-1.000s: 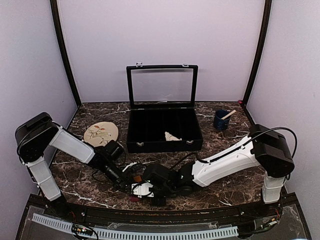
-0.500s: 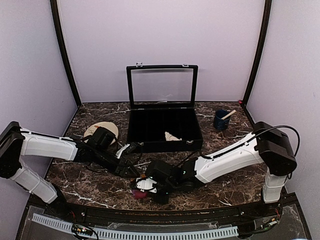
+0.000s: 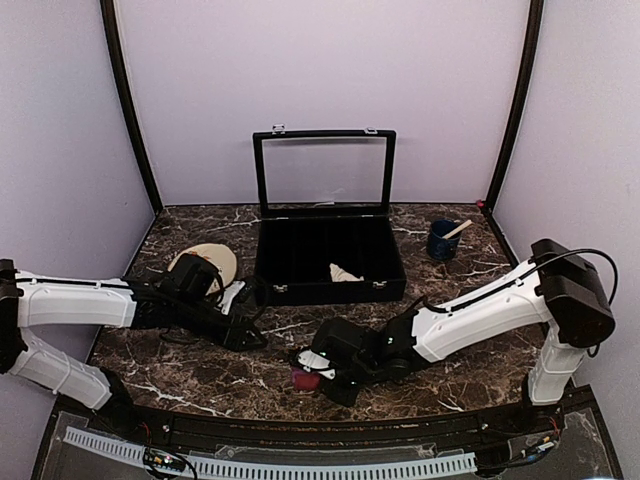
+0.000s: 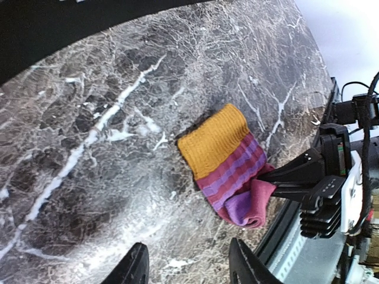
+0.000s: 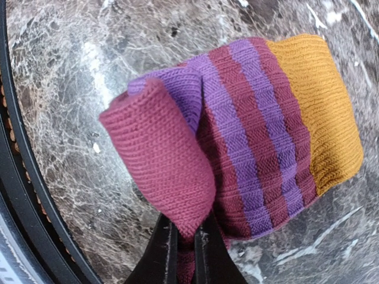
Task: Roll the socks
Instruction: Roll the sock at the center of the board.
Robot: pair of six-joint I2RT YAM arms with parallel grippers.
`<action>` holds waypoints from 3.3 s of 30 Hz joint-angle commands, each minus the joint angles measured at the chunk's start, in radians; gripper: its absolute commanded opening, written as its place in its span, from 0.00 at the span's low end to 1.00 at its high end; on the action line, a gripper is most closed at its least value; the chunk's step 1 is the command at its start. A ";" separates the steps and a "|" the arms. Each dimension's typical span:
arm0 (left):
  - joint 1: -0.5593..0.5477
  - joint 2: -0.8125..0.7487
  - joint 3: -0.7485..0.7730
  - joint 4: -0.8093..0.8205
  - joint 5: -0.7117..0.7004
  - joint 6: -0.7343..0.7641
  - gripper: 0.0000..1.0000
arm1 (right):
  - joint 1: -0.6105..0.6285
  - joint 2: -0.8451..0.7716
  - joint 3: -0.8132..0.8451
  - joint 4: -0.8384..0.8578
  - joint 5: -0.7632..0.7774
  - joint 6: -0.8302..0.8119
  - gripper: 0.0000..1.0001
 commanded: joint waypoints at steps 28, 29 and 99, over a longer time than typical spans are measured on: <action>-0.566 0.027 0.031 0.071 -0.496 0.316 0.52 | -0.212 0.207 0.281 -0.423 -0.598 -0.036 0.00; -0.573 0.042 0.042 0.067 -0.498 0.336 0.52 | -0.214 0.208 0.283 -0.426 -0.601 -0.039 0.00; -0.613 0.540 0.296 -0.233 -0.568 0.341 0.00 | -0.288 0.251 0.339 -0.533 -0.695 -0.183 0.00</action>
